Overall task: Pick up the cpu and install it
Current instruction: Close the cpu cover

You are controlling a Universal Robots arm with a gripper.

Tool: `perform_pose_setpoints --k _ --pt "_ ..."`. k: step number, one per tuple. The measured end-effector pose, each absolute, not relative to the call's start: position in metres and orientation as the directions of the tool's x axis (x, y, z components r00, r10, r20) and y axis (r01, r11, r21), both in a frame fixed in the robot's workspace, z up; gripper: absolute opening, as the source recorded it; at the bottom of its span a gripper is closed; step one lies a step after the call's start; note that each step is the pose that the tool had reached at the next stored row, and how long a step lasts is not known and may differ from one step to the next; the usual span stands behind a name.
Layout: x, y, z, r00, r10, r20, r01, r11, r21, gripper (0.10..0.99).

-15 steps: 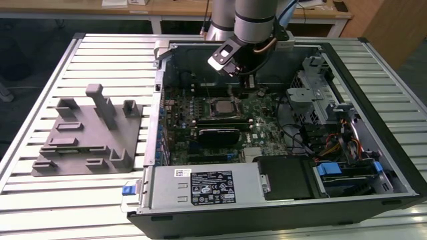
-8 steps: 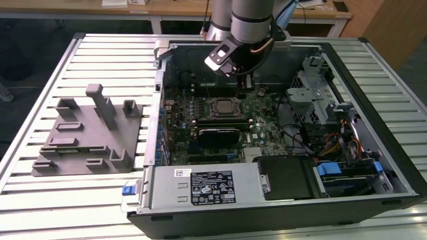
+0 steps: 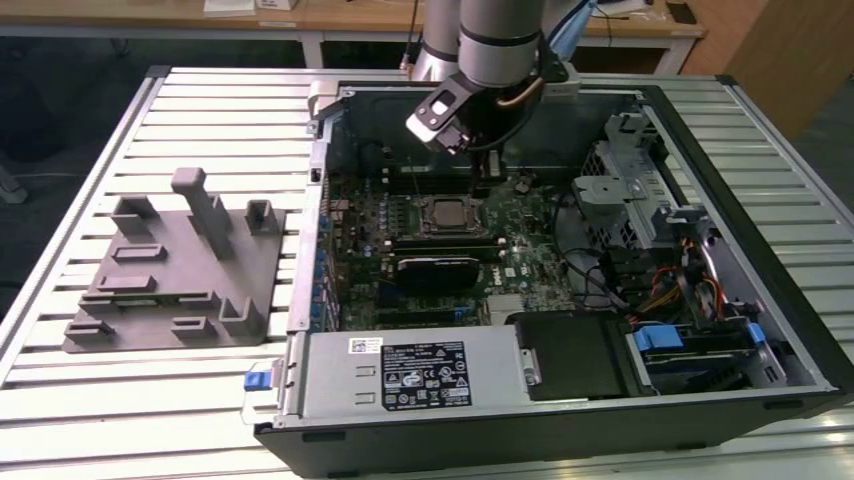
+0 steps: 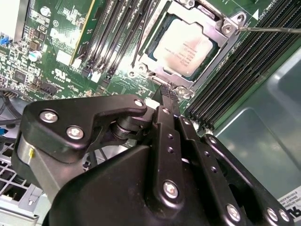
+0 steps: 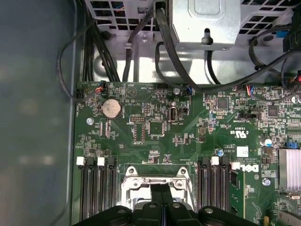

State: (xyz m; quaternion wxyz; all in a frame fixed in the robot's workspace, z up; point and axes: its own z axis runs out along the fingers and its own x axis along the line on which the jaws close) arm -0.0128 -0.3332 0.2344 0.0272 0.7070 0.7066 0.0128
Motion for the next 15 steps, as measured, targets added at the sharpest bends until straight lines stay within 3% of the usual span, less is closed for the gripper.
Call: perform_pose_setpoints --k 15 --pt "-0.026 -0.333 0.230 0.001 1.000 -0.029 0.998 0.001 0.057 0.106"
